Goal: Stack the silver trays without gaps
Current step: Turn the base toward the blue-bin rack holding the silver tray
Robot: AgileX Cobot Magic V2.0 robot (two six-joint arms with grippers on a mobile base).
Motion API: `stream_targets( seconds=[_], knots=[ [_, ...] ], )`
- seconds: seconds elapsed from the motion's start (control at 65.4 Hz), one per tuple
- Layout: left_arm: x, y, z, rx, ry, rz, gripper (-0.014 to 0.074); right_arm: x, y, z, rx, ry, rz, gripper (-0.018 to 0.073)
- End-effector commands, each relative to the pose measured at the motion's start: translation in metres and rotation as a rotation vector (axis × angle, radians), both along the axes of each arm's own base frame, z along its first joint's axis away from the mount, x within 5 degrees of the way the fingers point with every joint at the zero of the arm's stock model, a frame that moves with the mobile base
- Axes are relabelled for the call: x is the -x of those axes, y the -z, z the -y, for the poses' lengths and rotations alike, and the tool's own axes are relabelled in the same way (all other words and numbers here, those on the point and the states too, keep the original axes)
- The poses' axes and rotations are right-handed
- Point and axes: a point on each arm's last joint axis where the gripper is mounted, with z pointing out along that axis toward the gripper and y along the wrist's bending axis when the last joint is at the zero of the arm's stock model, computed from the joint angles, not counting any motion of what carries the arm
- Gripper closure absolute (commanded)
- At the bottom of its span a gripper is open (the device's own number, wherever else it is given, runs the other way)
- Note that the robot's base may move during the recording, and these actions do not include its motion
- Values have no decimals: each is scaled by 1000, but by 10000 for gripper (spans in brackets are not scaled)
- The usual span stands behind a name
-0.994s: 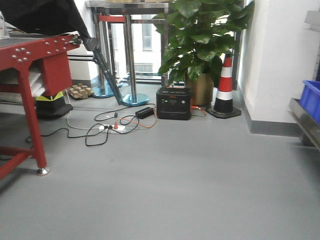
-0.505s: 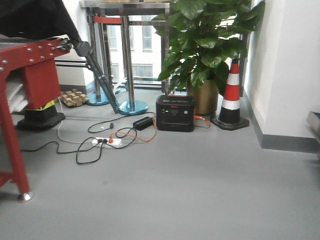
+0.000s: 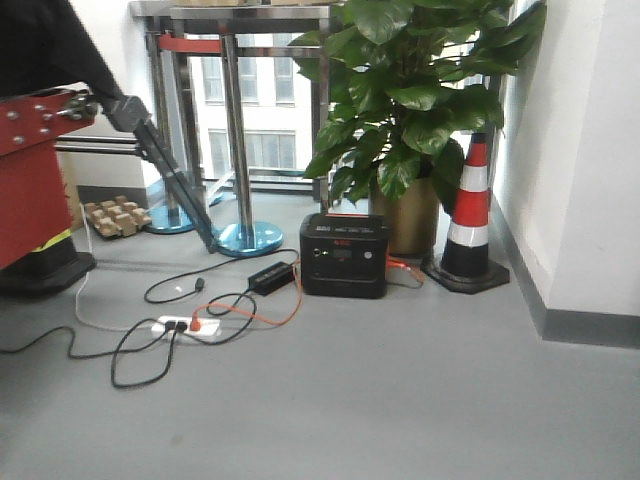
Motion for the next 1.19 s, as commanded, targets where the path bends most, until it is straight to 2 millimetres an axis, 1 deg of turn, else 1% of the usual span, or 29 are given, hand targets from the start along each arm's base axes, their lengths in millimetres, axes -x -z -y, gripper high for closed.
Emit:
stream_targets(
  seconds=[0.0, 0.153, 0.398, 0.78, 1.178],
  knots=[
    [1, -6, 1, -1, 22, 36, 613, 0, -6, 1, 25, -7, 47, 634],
    [1, -6, 1, -3, 22, 37, 613, 0, -6, 3, 37, 21, 48, 634],
    [1, -6, 1, -16, 20, 47, 613, -1, -9, 15, 94, 136, 78, 634],
    [1, -6, 0, -20, 15, 45, 613, -2, -10, 8, 80, 67, 94, 634],
    [1, -6, 0, -20, 15, 45, 613, -2, -10, 8, 78, 60, 95, 634]
  ],
)
